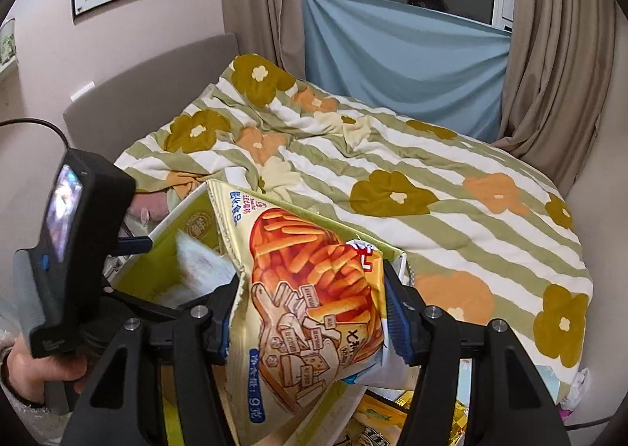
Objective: Organize snacks
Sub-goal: 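Carry both bags over the yellow box and open both tools to drop them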
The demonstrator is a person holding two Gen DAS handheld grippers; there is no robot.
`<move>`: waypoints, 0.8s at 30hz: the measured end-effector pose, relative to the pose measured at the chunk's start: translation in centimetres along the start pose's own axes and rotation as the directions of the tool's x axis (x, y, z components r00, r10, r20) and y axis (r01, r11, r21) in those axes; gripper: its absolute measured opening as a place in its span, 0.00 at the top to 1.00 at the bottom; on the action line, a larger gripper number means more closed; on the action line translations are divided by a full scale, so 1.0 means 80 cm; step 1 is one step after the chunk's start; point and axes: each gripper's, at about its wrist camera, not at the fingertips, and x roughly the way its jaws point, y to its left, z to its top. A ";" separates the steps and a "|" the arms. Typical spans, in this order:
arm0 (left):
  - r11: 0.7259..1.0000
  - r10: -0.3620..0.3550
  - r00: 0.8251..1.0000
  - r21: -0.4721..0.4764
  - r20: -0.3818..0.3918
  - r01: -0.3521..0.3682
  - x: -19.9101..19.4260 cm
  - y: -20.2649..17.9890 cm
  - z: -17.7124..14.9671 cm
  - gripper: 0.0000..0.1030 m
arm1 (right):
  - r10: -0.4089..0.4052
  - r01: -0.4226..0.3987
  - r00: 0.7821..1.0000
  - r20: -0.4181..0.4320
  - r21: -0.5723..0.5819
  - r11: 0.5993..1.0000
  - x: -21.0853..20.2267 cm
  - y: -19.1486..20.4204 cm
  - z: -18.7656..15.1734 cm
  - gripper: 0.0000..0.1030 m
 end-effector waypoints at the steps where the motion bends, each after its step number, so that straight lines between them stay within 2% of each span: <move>1: 1.000 0.004 1.000 0.001 -0.005 -0.003 -0.001 0.000 -0.002 0.00 | -0.001 0.001 1.000 -0.007 -0.001 1.000 0.001 0.000 -0.001 0.45; 6: 1.000 0.027 1.000 -0.009 -0.006 -0.027 -0.019 0.001 -0.022 0.00 | 0.001 -0.001 1.000 -0.025 -0.011 1.000 0.005 0.006 -0.001 0.45; 10: 0.998 0.049 0.999 -0.048 -0.003 -0.049 -0.040 0.006 -0.041 0.00 | 0.034 -0.035 0.998 -0.048 -0.020 0.999 0.014 0.008 0.000 0.45; 20: 0.992 0.095 0.995 -0.077 -0.026 -0.097 -0.047 0.025 -0.077 0.00 | 0.046 -0.052 0.989 -0.144 -0.038 0.998 0.075 0.024 0.003 0.43; 23: 0.991 0.105 0.994 -0.080 -0.037 -0.108 -0.043 0.031 -0.086 0.00 | 0.012 -0.020 0.989 -0.145 -0.054 0.998 0.090 0.030 0.001 0.41; 24: 0.991 0.103 0.994 -0.083 -0.040 -0.106 -0.042 0.033 -0.088 0.00 | 0.005 -0.013 0.990 -0.141 -0.052 0.999 0.093 0.030 0.001 0.34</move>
